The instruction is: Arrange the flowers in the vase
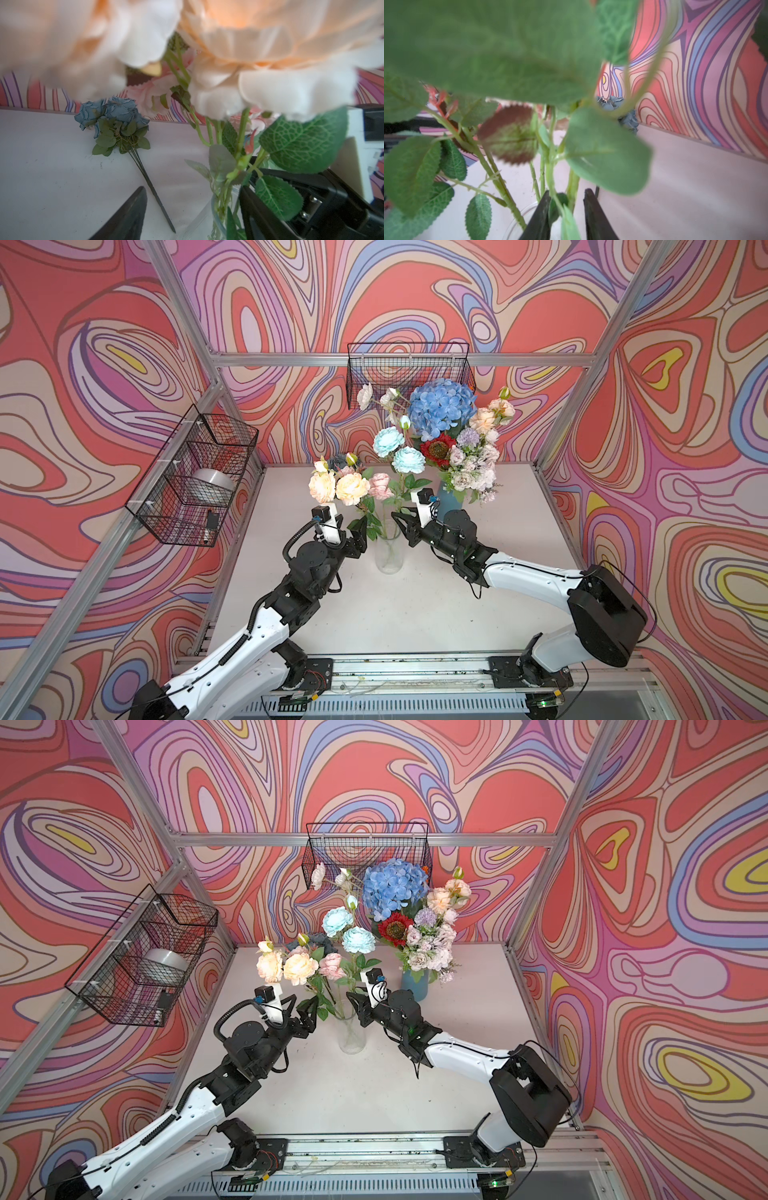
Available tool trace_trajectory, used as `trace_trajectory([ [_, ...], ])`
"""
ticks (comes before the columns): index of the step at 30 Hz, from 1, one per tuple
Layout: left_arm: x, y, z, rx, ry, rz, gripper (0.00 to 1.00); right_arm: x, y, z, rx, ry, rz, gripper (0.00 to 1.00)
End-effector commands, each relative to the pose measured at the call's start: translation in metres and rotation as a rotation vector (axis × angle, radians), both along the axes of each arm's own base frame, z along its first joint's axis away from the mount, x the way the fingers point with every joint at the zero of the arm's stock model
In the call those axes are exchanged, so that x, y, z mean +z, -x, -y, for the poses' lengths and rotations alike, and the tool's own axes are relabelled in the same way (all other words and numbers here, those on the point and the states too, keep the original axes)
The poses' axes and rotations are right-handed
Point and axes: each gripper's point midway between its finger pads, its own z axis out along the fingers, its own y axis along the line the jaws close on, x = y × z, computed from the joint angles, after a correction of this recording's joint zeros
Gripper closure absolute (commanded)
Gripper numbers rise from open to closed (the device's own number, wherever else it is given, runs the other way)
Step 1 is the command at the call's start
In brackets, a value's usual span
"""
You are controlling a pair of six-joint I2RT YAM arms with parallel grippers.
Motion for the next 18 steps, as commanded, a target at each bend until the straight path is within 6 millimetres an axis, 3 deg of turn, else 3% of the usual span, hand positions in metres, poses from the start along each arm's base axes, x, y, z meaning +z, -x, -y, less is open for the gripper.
trace_trajectory([
  [1, -0.04, 0.012, -0.019, 0.047, -0.018, -0.123, 0.25, 0.004, 0.009, 0.008, -0.008, 0.0, -0.015, 0.58],
  [4, -0.065, 0.025, -0.032, 0.08, 0.011, -0.201, 0.24, 0.003, 0.015, 0.016, -0.019, 0.003, -0.031, 0.49],
  [10, -0.112, 0.035, -0.058, 0.19, 0.065, -0.287, 0.21, -0.001, 0.024, 0.04, -0.088, -0.007, -0.057, 0.42],
  [14, -0.129, 0.025, -0.066, 0.237, 0.113, -0.289, 0.21, -0.006, 0.022, 0.061, -0.189, 0.005, -0.061, 0.41],
  [18, -0.136, 0.001, -0.065, 0.227, 0.163, -0.29, 0.2, -0.01, 0.017, 0.074, -0.265, 0.019, -0.065, 0.4],
])
